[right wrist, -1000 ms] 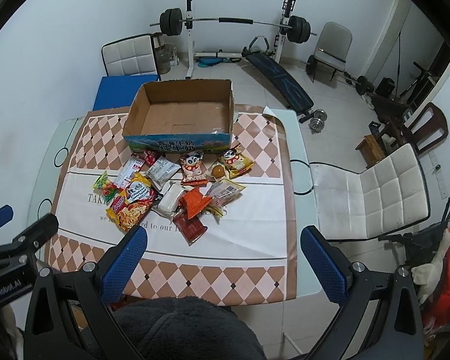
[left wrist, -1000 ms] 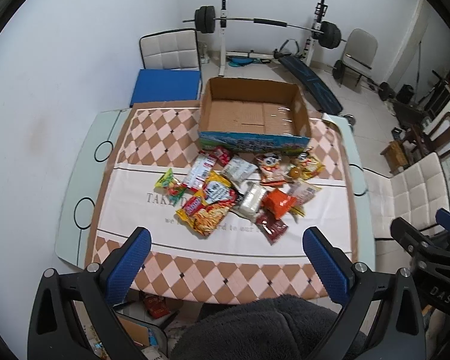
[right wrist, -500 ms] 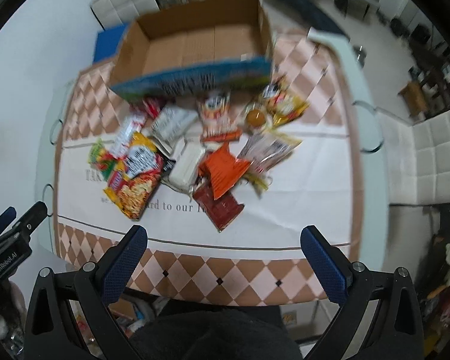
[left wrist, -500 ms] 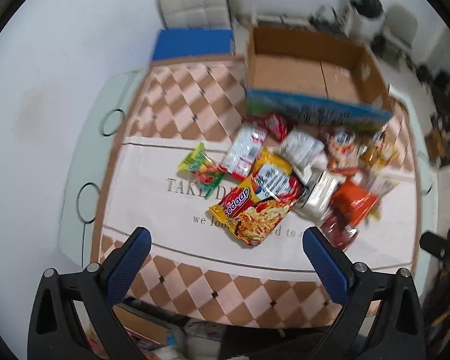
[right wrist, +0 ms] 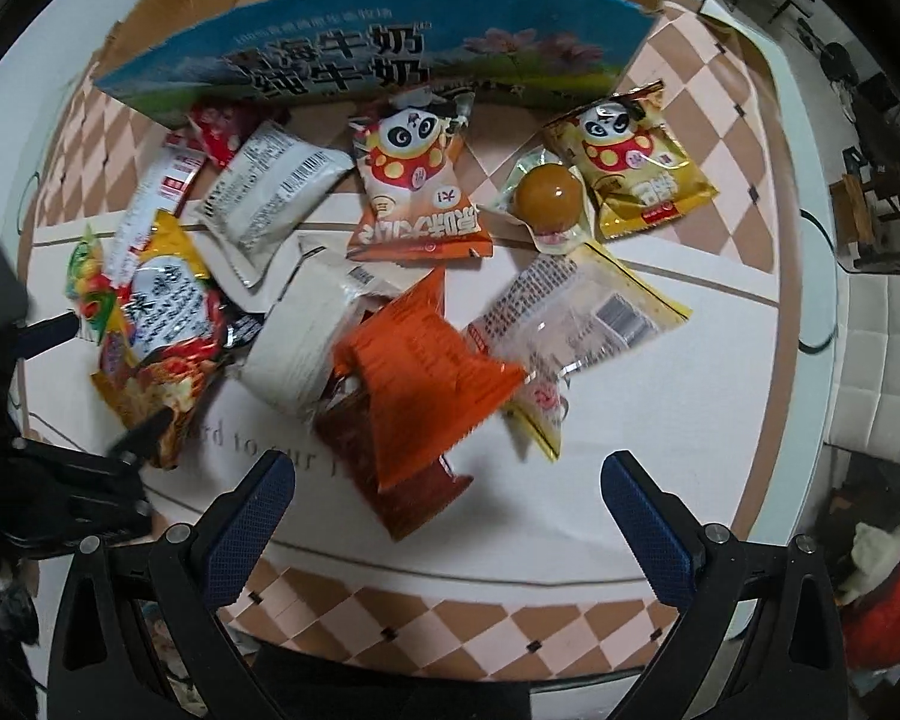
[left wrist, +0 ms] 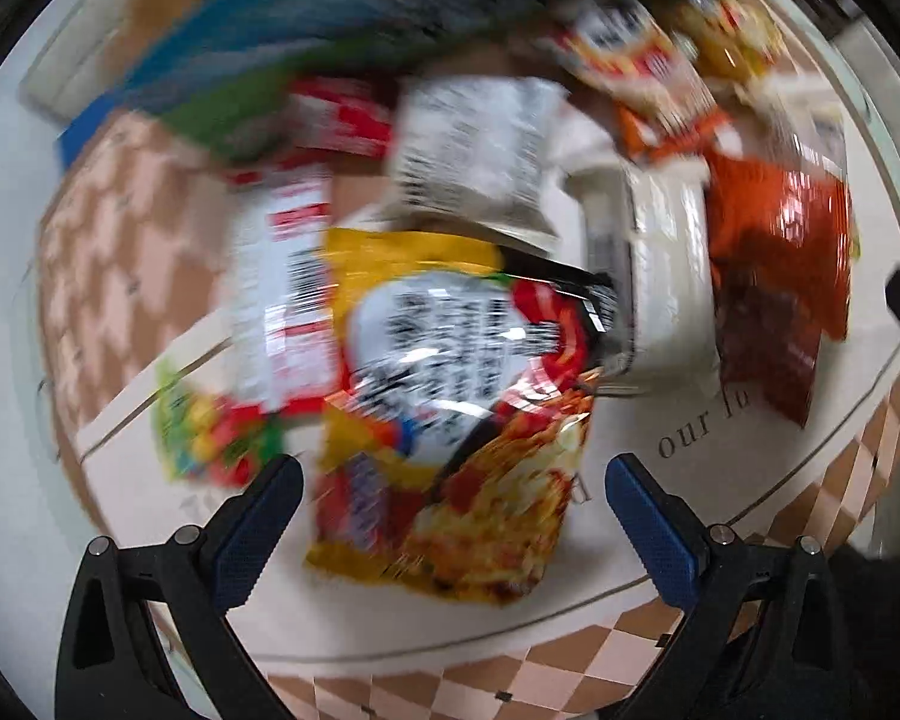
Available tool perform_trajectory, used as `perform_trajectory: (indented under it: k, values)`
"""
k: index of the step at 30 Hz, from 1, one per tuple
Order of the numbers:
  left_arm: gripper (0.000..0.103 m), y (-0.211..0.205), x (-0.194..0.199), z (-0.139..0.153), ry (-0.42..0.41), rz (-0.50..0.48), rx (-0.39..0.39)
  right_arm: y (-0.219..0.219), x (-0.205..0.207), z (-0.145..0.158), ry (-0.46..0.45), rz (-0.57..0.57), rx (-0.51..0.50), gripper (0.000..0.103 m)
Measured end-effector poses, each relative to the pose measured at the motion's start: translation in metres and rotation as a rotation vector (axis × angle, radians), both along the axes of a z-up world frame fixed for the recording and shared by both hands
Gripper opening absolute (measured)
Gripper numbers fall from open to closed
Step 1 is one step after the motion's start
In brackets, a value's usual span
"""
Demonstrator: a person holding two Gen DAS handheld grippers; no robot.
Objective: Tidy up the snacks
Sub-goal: 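Grasp the Buldak noodle pack with the left tool while the right grasps a white bread packet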
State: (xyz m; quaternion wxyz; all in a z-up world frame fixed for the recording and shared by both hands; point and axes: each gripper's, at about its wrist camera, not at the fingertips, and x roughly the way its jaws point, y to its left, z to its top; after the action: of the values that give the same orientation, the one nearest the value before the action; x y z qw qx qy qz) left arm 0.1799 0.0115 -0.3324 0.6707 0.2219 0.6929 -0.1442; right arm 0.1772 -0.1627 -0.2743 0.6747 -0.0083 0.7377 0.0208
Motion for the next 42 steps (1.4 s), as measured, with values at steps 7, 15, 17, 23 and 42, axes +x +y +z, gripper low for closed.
perform_trajectory:
  k: [7, 15, 17, 23, 42]
  values:
    - [0.103, -0.006, 0.016, -0.024, -0.018, 0.025, 0.032, 0.010, 0.013, -0.017, 0.017, 0.086, -0.047, 0.103]
    - [0.094, 0.056, 0.034, -0.014, -0.027, 0.409, -0.019, 0.023, 0.030, -0.030, 0.140, -0.184, 0.254, 0.099]
    - [0.094, 0.072, 0.032, -0.015, -0.026, 0.483, -0.004, 0.028, 0.033, -0.039, 0.162, -0.254, 0.304, 0.094]
    - [0.094, 0.117, 0.026, -0.008, -0.020, 0.672, -0.048, 0.044, 0.038, -0.071, 0.220, -0.354, 0.264, 0.076]
    - [0.095, 0.202, -0.001, -0.047, 0.094, 0.740, -0.157, 0.113, 0.014, -0.094, 0.248, -0.236, 0.046, 0.060]
